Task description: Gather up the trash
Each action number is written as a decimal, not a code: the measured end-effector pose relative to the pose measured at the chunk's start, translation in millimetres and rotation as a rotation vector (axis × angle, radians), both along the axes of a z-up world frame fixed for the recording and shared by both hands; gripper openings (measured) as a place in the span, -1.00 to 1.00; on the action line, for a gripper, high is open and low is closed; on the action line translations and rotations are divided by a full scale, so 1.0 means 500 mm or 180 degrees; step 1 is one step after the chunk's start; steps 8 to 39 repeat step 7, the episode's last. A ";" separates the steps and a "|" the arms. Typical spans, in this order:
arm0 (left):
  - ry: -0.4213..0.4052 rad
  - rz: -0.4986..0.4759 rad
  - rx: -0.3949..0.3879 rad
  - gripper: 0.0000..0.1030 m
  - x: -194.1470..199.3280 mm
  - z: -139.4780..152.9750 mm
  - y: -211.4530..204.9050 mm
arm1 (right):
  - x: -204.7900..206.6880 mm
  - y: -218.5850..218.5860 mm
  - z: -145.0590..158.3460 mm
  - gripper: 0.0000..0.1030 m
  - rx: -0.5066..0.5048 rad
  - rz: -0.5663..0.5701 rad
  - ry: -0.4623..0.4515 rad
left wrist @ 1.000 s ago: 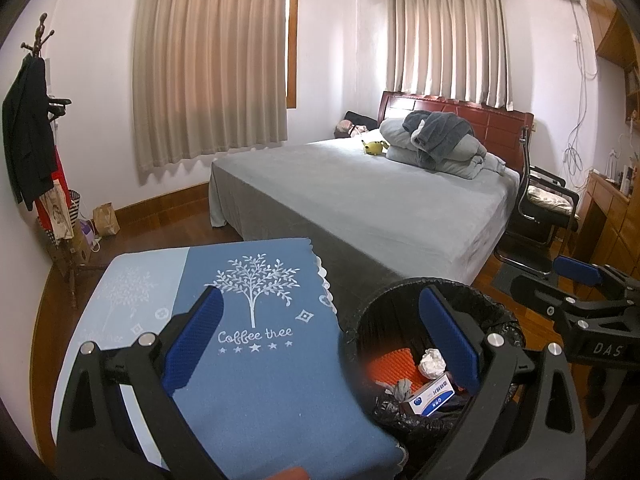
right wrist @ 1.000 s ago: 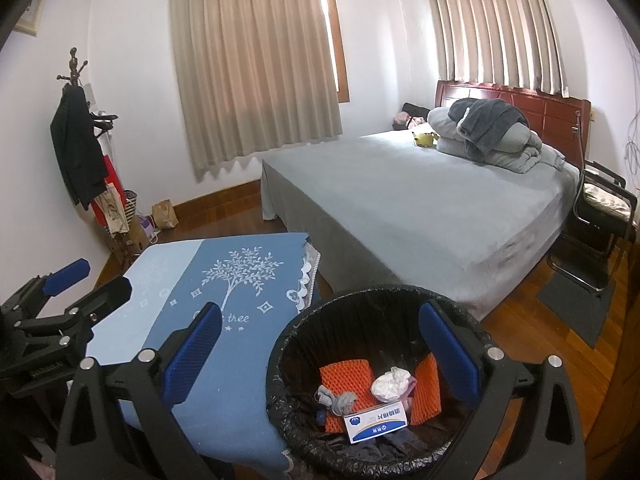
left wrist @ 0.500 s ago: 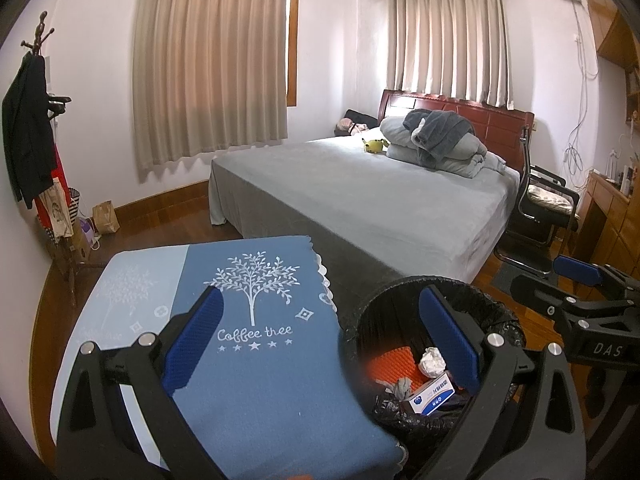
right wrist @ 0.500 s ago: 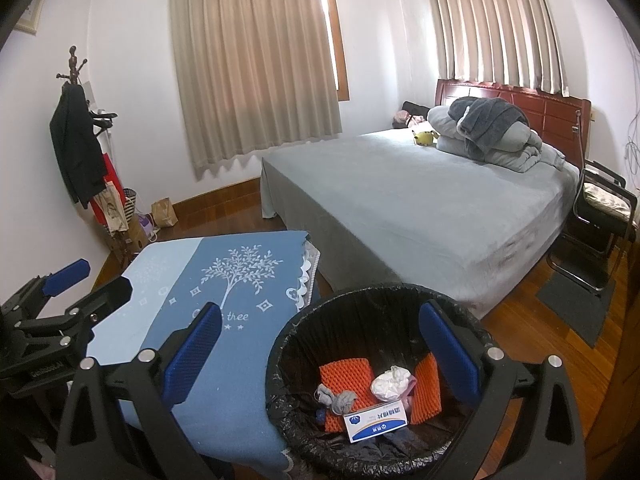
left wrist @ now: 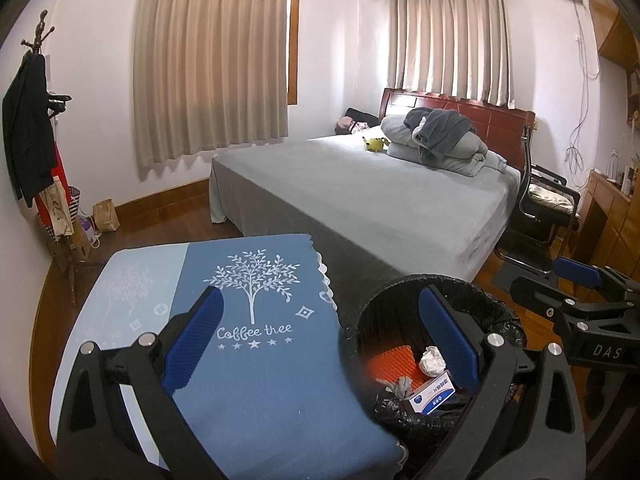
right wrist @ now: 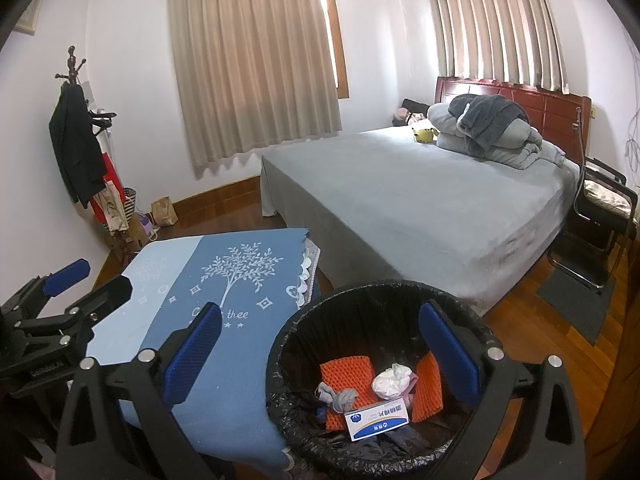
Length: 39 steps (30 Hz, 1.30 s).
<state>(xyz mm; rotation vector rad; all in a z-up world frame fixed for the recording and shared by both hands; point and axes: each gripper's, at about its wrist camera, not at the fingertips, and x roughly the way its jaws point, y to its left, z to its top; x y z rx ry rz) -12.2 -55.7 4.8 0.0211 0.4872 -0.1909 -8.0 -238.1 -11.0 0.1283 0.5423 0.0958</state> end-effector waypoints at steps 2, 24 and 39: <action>0.0006 0.0001 0.0005 0.85 0.000 -0.003 -0.002 | -0.001 0.000 0.000 0.88 0.0002 -0.0001 0.0003; 0.0002 0.0003 0.0002 0.85 -0.002 -0.003 0.000 | -0.002 0.000 0.001 0.88 -0.0006 0.0005 0.0002; 0.0002 0.0003 0.0002 0.85 -0.002 -0.003 0.000 | -0.002 0.000 0.001 0.88 -0.0006 0.0005 0.0002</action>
